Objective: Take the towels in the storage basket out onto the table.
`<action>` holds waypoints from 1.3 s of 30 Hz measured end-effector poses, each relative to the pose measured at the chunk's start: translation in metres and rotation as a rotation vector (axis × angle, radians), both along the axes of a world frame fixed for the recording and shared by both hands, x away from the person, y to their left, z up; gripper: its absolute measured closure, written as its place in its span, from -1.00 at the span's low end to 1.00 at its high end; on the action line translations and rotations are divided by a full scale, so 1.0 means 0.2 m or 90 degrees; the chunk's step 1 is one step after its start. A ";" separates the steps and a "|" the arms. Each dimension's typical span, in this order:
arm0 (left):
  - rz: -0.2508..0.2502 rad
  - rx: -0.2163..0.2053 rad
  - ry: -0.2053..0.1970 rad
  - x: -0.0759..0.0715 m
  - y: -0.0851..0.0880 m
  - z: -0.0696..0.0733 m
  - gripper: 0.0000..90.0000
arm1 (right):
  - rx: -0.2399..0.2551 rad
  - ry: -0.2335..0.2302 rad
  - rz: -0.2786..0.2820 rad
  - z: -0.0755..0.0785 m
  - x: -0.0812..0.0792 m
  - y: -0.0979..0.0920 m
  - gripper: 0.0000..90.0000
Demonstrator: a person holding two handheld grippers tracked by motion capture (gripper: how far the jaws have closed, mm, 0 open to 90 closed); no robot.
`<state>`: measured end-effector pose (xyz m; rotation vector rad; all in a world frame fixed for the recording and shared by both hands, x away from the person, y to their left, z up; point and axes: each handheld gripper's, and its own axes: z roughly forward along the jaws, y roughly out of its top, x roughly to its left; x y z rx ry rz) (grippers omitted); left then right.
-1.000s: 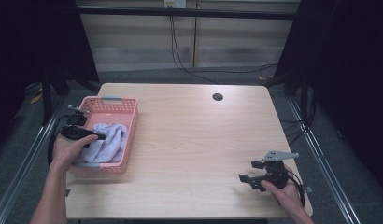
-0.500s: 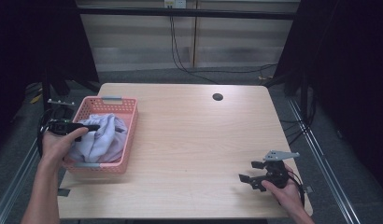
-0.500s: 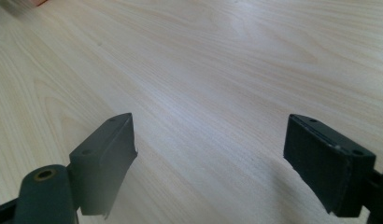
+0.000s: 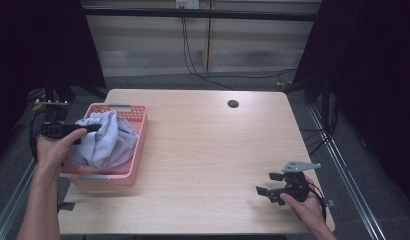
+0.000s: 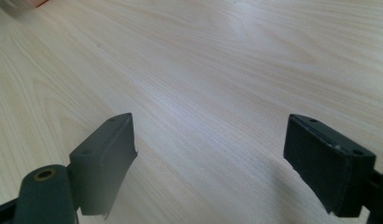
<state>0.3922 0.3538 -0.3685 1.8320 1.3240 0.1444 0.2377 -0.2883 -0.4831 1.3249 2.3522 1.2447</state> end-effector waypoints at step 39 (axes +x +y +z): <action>-0.002 -0.022 -0.124 -0.11 -0.03 0.37 0.33 | 0.003 0.006 0.006 0.00 0.00 0.00 -0.62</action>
